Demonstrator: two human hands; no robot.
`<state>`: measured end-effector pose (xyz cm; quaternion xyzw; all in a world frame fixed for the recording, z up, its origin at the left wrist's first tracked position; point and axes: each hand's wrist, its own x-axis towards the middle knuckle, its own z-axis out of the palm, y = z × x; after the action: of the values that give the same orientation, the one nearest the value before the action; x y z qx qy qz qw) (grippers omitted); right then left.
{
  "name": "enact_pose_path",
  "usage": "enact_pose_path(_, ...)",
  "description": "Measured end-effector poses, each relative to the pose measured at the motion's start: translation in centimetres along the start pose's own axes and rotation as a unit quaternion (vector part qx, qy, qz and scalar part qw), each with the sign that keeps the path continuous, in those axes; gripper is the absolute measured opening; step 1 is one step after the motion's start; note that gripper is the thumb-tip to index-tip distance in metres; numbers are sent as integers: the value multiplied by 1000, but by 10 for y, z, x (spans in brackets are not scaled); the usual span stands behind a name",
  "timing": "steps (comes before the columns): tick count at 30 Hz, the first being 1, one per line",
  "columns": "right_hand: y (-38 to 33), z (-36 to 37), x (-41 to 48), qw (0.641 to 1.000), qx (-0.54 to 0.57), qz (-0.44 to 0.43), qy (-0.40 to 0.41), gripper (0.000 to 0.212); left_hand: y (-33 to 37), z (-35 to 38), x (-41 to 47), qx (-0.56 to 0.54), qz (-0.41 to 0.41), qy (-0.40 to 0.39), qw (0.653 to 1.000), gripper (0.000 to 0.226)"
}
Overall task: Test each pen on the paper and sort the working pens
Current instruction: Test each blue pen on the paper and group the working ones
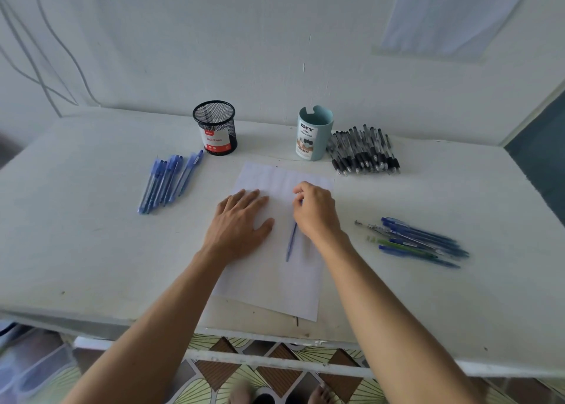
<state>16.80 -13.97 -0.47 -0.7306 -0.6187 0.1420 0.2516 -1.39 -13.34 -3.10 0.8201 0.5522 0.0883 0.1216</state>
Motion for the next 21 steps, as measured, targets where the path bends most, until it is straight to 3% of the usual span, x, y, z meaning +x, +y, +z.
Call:
enact_pose_path(5,4,2,-4,999,43,-4,-19,34,0,-1,0,-2,-1,4,1000,85)
enact_pose_path(9,15,3,-9,997,32,-41,56,20,-1,-3,1,-13,-1,-19,1000,86)
enact_pose_path(13,36,3,-14,991,-38,-64,114,46,-1,-11,8,-46,-19,-66,997,60)
enact_pose_path(18,48,5,-17,992,-111,-56,-9,45,8,-26,14,-81,-32,-103,991,25)
enact_pose_path(21,49,3,-16,987,-147,-58,-19,46,22,-31,19,-49,-51,-99,993,32)
